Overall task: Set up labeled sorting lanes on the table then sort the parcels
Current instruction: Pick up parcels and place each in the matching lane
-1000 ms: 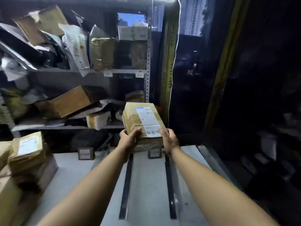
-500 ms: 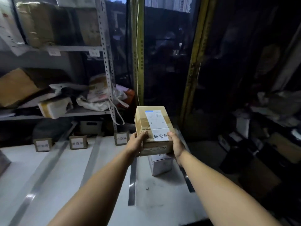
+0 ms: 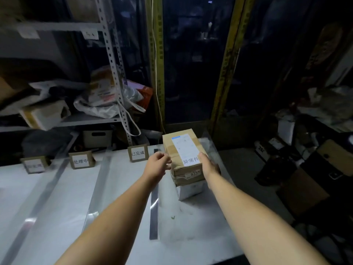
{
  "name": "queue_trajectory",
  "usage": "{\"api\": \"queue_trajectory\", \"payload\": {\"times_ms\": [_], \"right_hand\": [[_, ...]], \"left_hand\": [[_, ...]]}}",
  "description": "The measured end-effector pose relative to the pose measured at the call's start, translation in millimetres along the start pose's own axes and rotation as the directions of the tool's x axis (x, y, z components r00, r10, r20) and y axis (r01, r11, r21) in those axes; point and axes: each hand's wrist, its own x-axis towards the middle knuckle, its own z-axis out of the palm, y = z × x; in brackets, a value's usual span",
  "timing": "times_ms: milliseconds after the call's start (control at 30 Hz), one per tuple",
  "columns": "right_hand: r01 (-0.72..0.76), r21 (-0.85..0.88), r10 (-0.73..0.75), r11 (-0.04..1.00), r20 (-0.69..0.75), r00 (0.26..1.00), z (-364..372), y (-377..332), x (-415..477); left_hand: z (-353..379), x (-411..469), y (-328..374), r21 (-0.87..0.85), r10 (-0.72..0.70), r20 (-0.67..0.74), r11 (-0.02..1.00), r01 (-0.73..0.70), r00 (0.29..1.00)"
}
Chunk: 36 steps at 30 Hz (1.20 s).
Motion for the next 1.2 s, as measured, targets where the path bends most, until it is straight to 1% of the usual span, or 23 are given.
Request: {"api": "queue_trajectory", "payload": {"times_ms": [67,133,200,267,333,367,433,533,667,733,800,933,967,1000,1033,1100,1200], "right_hand": [[-0.003,-0.091,0.002,0.996,-0.01,1.0,-2.6,-2.6,-2.8],[0.026,-0.17,-0.037,0.985,-0.06,0.998,-6.7,-5.6,-7.4],[0.119,-0.294,-0.158,0.948,-0.111,0.981,-13.1,-13.5,-22.5],[0.261,-0.447,-0.343,0.856,-0.113,0.932,-16.9,-25.5,-42.3],[0.399,-0.53,-0.495,0.748,-0.046,0.868,-10.8,-40.3,-57.3],[0.455,-0.538,-0.538,0.709,0.003,0.843,-2.5,-49.7,-65.8],[0.563,-0.497,-0.592,0.661,0.117,0.798,23.4,-67.8,-88.8],[0.674,-0.357,-0.62,0.647,0.269,0.737,76.0,-84.3,-132.8],[0.75,-0.23,-0.594,0.62,0.486,0.641,158.9,-89.3,-193.3],[0.782,-0.179,-0.579,0.597,0.579,0.575,205.3,-88.0,-225.6],[0.814,-0.131,-0.577,0.566,0.642,0.505,256.2,-86.1,-260.8],[0.863,-0.02,-0.534,0.505,0.778,0.331,364.7,-78.1,-343.1],[0.868,0.0,-0.527,0.497,0.794,0.302,385.3,-75.9,-357.9],[0.872,0.01,-0.517,0.489,0.809,0.28,403.9,-74.1,-371.0],[0.876,0.031,-0.509,0.482,0.824,0.25,430.1,-70.8,-390.2],[0.873,0.048,-0.483,0.486,0.847,0.223,474.6,-65.4,-418.2],[0.861,0.06,-0.465,0.505,0.86,0.212,535.0,-58.4,-456.1]], "left_hand": [[2.0,-5.4,5.5,-0.005,0.01,0.009,1.0,-0.01,1.0],[4.5,-13.5,14.7,-0.019,0.033,0.01,0.999,-0.033,0.999],[5.5,-24.8,24.6,-0.031,0.06,-0.01,0.998,-0.06,0.998],[2.2,-36.8,31.6,-0.039,0.092,-0.047,0.995,-0.094,0.995],[-8.1,-51.2,38.2,-0.042,0.123,-0.101,0.991,-0.128,0.987],[-16.6,-57.8,40.6,-0.034,0.133,-0.136,0.99,-0.139,0.982],[-39.5,-71.1,43.5,-0.015,0.143,-0.194,0.989,-0.149,0.971],[-85.4,-90.2,47.1,-0.011,0.148,-0.286,0.987,-0.158,0.947],[-164.2,-120.4,45.6,-0.013,0.158,-0.446,0.983,-0.183,0.881],[-211.5,-140.9,38.5,-0.015,0.146,-0.513,0.984,-0.178,0.846],[-262.7,-167.5,29.3,-0.006,0.13,-0.587,0.986,-0.165,0.799],[-378.7,-224.8,0.2,0.009,0.088,-0.744,0.993,-0.122,0.662],[-402.1,-235.3,-4.5,-0.011,0.073,-0.764,0.992,-0.125,0.642],[-423.0,-245.2,-7.3,-0.026,0.058,-0.78,0.992,-0.124,0.623],[-451.7,-258.3,-11.7,-0.019,0.058,-0.806,0.992,-0.124,0.589],[-497.8,-280.8,-17.9,0.002,0.063,-0.837,0.994,-0.112,0.543],[-556.7,-310.4,-29.4,0.031,0.06,-0.891,0.997,-0.071,0.45]]}}
